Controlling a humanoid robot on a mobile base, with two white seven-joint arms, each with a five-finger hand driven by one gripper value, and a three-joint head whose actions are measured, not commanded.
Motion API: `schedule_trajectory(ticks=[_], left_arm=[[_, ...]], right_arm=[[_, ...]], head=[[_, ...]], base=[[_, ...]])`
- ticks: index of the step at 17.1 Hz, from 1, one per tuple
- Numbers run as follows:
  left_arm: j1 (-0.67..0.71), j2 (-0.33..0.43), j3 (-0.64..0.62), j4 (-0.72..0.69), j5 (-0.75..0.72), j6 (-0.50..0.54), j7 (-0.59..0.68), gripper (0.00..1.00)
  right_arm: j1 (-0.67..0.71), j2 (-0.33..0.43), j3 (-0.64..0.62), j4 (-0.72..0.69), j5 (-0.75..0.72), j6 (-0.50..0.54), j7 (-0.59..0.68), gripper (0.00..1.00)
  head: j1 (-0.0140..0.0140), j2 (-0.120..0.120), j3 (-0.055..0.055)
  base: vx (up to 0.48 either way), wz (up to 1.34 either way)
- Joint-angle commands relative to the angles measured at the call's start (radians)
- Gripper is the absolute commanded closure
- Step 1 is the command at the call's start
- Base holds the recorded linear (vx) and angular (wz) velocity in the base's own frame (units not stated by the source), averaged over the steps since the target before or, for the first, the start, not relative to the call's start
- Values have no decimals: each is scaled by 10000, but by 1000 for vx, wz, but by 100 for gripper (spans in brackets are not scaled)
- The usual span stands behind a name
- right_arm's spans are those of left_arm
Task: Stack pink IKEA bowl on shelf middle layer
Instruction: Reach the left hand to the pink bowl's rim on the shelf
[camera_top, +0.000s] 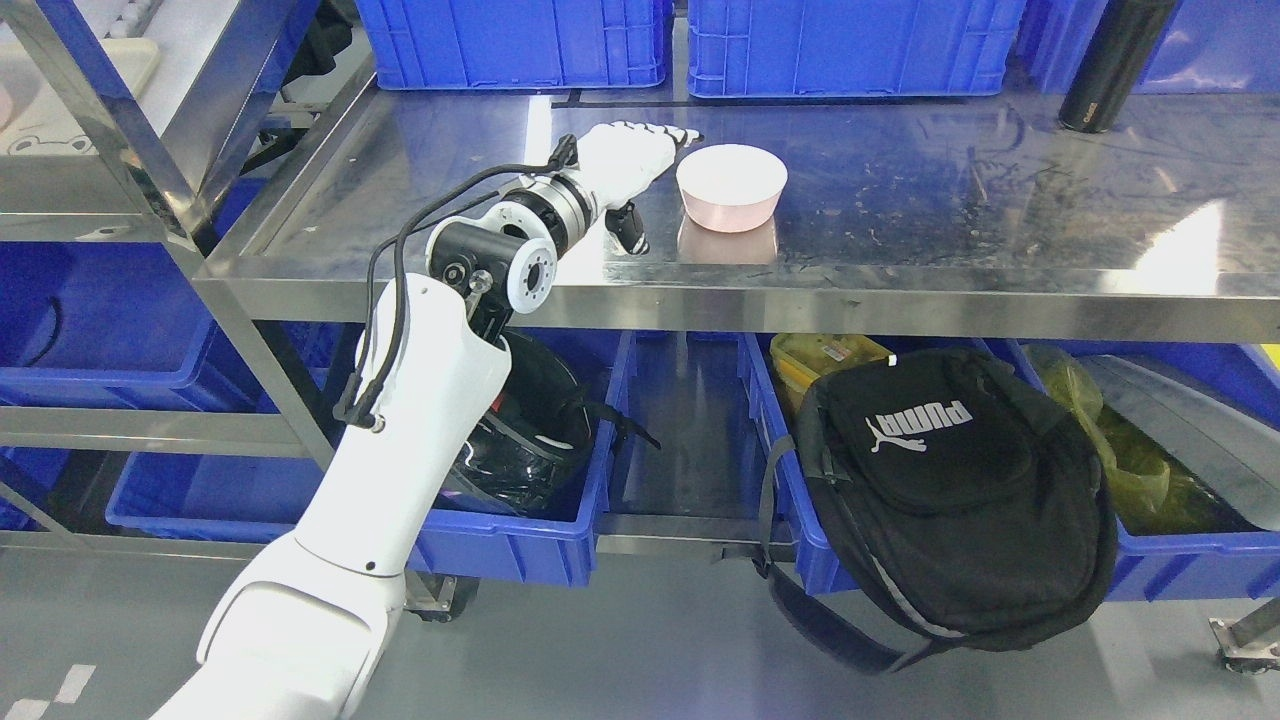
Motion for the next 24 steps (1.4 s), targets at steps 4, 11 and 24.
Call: schedule_trajectory(ticks=[4, 11, 24], left_arm=[[-1345, -495, -434, 2897, -301, -295, 8, 27], [-1915, -495, -648, 4404, -224, -693, -146, 44], [-2403, -495, -1232, 5126, 788, -1737, 345, 52]], right_arm=[[229, -175, 0, -175, 0, 4, -4, 0], [229, -175, 0, -175, 0, 4, -4, 0], [229, -175, 0, -175, 0, 4, -4, 0]], head=[[0, 0, 0], [0, 0, 0], [0, -1, 0]], base=[[0, 0], [0, 0], [0, 0]])
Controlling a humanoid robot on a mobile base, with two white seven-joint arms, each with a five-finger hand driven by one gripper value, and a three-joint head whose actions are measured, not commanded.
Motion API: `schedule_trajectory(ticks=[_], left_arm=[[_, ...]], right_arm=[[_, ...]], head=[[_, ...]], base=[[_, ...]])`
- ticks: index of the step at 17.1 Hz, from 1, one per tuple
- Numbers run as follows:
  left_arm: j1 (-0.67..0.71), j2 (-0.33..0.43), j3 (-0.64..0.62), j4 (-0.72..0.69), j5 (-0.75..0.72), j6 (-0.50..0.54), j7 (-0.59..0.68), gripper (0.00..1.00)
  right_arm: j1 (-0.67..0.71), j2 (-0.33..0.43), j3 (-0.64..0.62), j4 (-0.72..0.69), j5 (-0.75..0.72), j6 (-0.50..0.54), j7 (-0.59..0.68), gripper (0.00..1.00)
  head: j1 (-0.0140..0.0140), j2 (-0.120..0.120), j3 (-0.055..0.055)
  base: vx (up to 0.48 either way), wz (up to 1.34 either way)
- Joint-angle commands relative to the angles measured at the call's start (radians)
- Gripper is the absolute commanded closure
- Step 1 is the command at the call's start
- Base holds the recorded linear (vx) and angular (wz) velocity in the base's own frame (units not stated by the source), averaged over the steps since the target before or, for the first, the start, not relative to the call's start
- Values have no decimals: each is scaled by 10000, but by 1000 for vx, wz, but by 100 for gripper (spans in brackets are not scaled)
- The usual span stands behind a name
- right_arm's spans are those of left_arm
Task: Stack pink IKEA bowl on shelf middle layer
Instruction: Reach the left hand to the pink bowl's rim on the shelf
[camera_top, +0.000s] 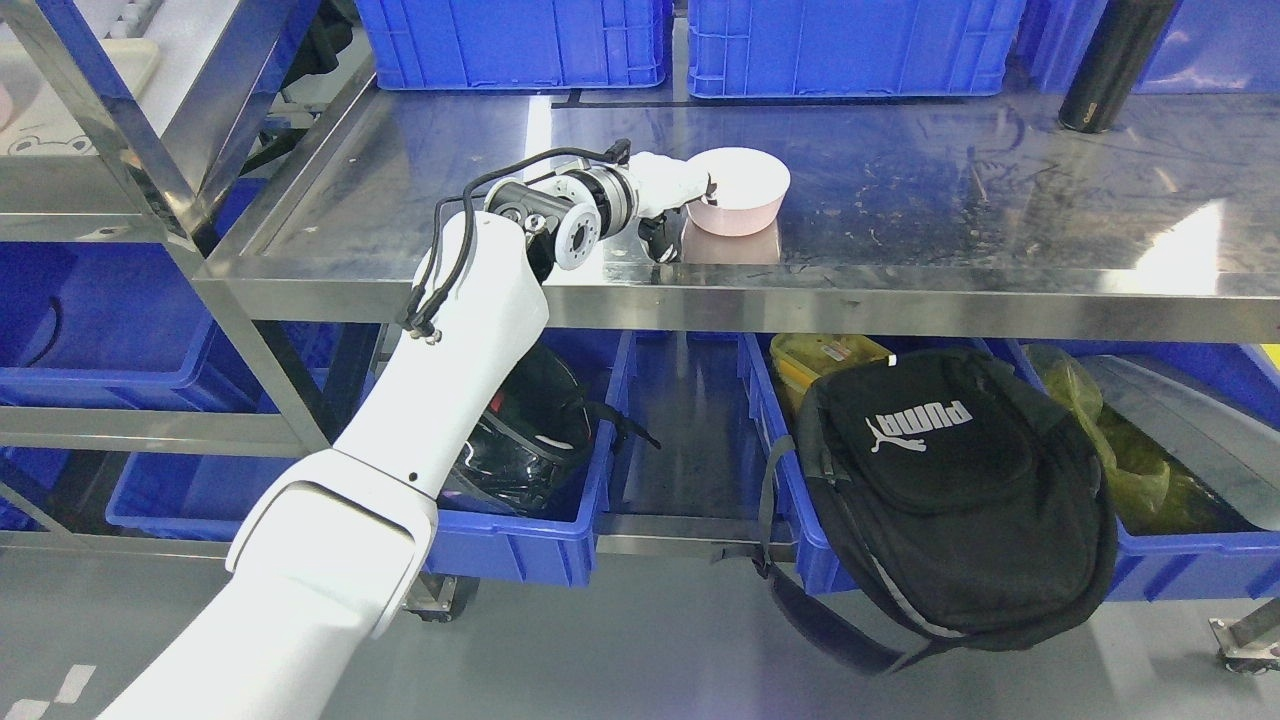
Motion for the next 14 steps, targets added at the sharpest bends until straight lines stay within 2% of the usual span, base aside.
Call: schedule_trajectory(ticks=[1, 4, 8, 12, 14], left_arm=[[-713, 115, -317, 574, 133, -101, 228, 52], [-1267, 115, -393, 358, 163, -55, 120, 51], [-1299, 115, -593, 495, 255, -24, -17, 51], [-1298, 115, -1357, 1032, 1832, -162, -64, 51], [-1283, 115, -1712, 1201, 2019, -436, -64, 51]], right_arm=[[230, -175, 0, -175, 0, 4, -4, 0], [230, -175, 0, -175, 0, 4, -4, 0], [230, -175, 0, -175, 0, 4, -4, 0], [230, -175, 0, -175, 0, 4, -4, 0], [230, -175, 0, -175, 0, 4, -4, 0]], head=[[0, 0, 0], [0, 0, 0], [0, 0, 0], [0, 0, 0], [0, 0, 0]], base=[[0, 0], [0, 0], [0, 0], [0, 0], [0, 0]])
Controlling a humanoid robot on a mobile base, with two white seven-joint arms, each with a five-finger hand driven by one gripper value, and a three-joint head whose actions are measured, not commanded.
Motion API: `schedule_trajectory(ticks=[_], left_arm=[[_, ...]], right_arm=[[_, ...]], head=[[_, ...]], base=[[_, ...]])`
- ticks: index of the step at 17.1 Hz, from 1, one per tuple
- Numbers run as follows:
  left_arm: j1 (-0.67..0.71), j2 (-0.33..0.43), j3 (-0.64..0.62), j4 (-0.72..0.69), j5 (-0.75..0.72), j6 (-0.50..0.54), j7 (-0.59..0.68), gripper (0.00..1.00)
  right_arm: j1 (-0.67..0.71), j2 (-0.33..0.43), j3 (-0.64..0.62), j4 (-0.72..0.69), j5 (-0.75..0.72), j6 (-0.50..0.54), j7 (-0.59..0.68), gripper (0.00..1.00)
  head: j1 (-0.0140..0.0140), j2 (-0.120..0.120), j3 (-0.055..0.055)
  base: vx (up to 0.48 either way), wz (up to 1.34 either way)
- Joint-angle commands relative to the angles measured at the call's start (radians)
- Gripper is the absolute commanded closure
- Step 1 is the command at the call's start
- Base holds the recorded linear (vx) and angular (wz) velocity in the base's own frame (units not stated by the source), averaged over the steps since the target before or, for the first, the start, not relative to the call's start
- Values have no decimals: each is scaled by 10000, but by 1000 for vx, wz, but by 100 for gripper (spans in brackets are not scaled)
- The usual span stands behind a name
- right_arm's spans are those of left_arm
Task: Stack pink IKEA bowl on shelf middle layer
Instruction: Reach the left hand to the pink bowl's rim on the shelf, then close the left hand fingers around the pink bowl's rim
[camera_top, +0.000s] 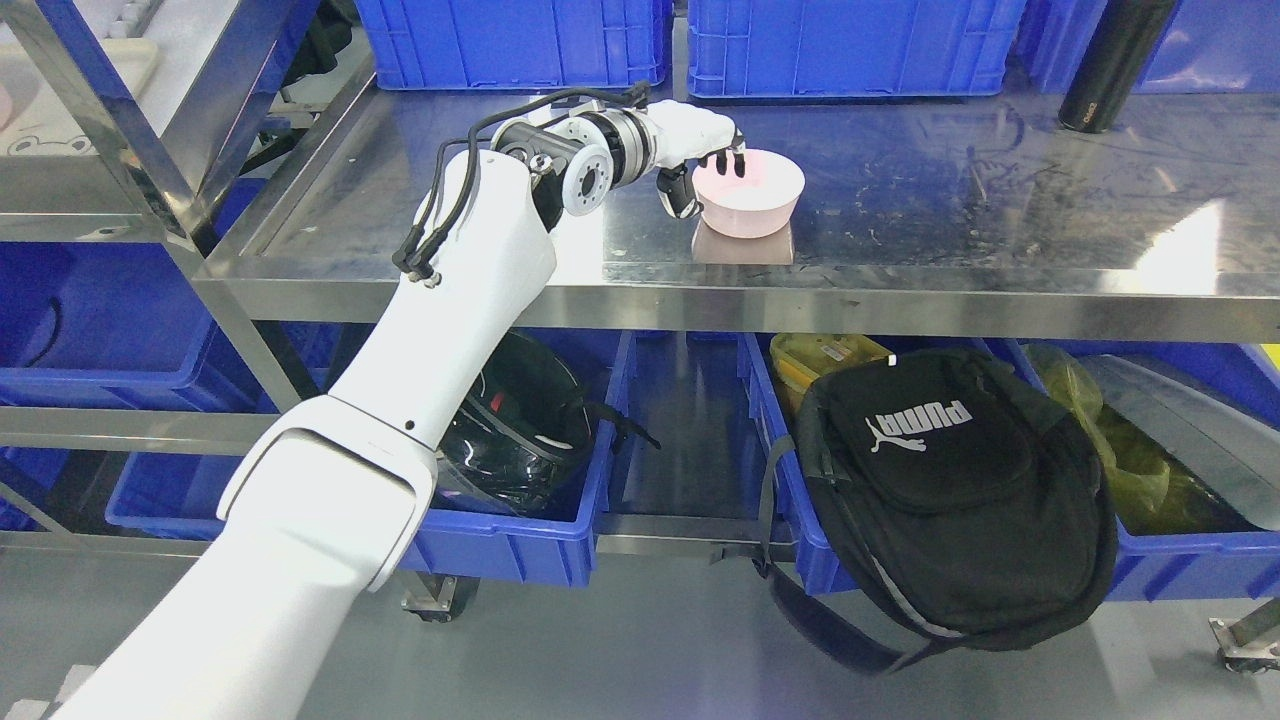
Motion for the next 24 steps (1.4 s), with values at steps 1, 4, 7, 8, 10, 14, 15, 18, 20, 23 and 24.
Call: schedule_trajectory(ticks=[1, 4, 7, 8, 10, 14, 15, 18, 20, 23, 24], left_arm=[[-91, 160, -1169, 696, 865, -384, -9, 51], [-106, 160, -1232, 1017, 38, -293, -55, 52], [-106, 160, -1277, 1263, -194, -232, -55, 55], [-106, 160, -1323, 1400, -179, -247, -55, 56], [-106, 160, -1354, 1585, -164, -354, -40, 62], [-91, 160, -1217, 1617, -118, -675, -39, 89], [-106, 160, -1004, 1556, -87, -919, -40, 99], [-167, 160, -359, 1311, -102, -1121, 52, 100], [-61, 160, 497, 563, -102, -1167, 83, 100], [261, 160, 1480, -879, -72, -1595, 83, 100], [581, 160, 1787, -1598, -72, -1809, 83, 100]], right_arm=[[230, -175, 0, -175, 0, 4, -4, 0], [230, -175, 0, -175, 0, 4, -4, 0], [230, -175, 0, -175, 0, 4, -4, 0], [230, -175, 0, -175, 0, 4, -4, 0], [230, -175, 0, -175, 0, 4, -4, 0], [230, -175, 0, -175, 0, 4, -4, 0], [230, -175, 0, -175, 0, 4, -4, 0], [230, -175, 0, -175, 0, 4, -4, 0], [230, -175, 0, -175, 0, 4, -4, 0], [230, -175, 0, -175, 0, 4, -4, 0], [230, -175, 0, -175, 0, 4, -4, 0]], head=[[0, 0, 0], [0, 0, 0], [0, 0, 0], [0, 0, 0], [0, 0, 0], [0, 0, 0], [0, 0, 0], [0, 0, 0], [0, 0, 0], [0, 0, 0], [0, 0, 0]], base=[[0, 0], [0, 0], [0, 0], [0, 0], [0, 0], [0, 0], [0, 0], [0, 0], [0, 0], [0, 0], [0, 0]])
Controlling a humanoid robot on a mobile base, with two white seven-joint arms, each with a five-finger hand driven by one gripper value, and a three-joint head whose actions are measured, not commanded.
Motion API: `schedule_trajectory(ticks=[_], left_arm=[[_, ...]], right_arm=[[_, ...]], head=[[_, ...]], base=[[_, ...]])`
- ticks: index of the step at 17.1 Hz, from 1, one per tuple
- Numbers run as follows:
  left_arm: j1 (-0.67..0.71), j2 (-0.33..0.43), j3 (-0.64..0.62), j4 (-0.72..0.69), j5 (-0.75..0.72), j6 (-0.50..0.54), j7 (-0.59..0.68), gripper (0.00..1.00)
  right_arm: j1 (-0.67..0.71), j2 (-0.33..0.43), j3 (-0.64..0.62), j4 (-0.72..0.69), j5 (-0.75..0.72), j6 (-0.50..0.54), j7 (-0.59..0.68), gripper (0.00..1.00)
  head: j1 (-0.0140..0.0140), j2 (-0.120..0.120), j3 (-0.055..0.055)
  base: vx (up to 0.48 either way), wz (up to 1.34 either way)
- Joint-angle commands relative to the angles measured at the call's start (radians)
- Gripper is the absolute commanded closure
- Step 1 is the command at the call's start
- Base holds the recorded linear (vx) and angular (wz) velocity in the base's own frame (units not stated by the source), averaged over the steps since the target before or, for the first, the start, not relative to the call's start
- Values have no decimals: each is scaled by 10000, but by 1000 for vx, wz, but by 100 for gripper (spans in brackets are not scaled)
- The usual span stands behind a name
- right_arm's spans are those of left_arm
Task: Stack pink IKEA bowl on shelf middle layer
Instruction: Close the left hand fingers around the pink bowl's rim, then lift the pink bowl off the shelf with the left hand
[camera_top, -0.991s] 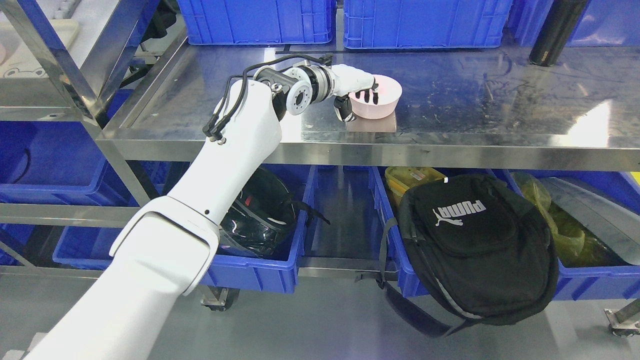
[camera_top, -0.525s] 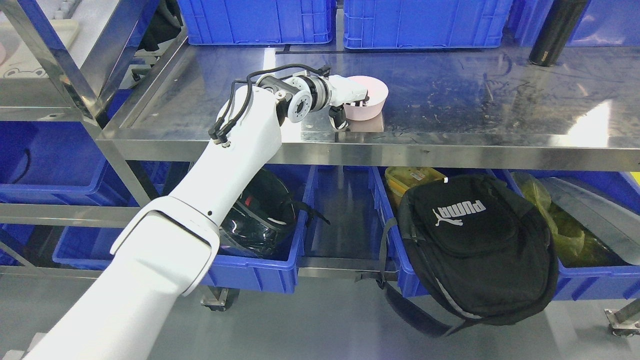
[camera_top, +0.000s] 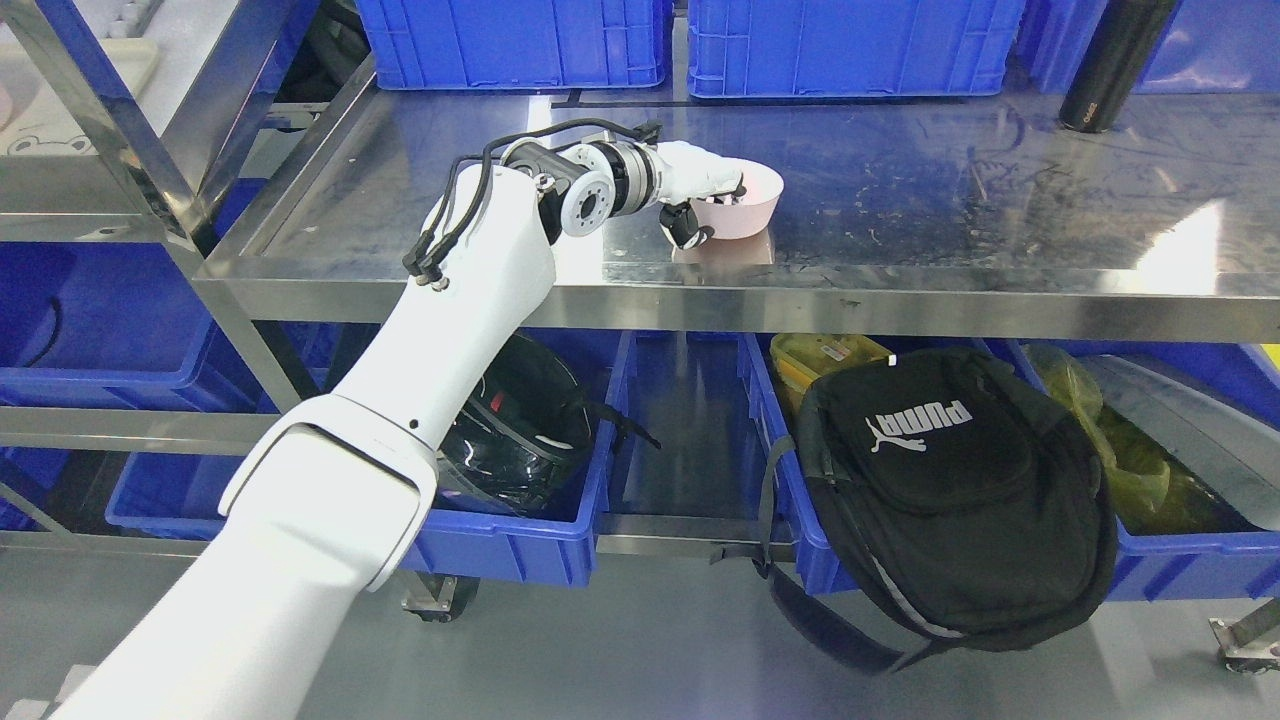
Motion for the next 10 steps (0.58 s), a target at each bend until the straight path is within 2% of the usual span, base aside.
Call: schedule_trajectory(ticks=[1, 5, 7, 10], left_arm=[[767, 174, 1998, -2733, 18, -461, 61, 99], [1673, 174, 2977, -4790, 79, -1440, -46, 99], [2254, 174, 3973, -5419, 354, -2603, -245, 98], [3144, 174, 4469, -6232, 861, -4046, -752, 99]], right_arm=[[230, -175, 0, -175, 0, 4, -4, 0], [230, -175, 0, -175, 0, 4, -4, 0], [230, -175, 0, -175, 0, 4, -4, 0], [230, -175, 0, -175, 0, 4, -4, 0]], head=[[0, 0, 0], [0, 0, 0], [0, 0, 0], [0, 0, 0]], base=[[0, 0], [0, 0], [0, 0], [0, 0]])
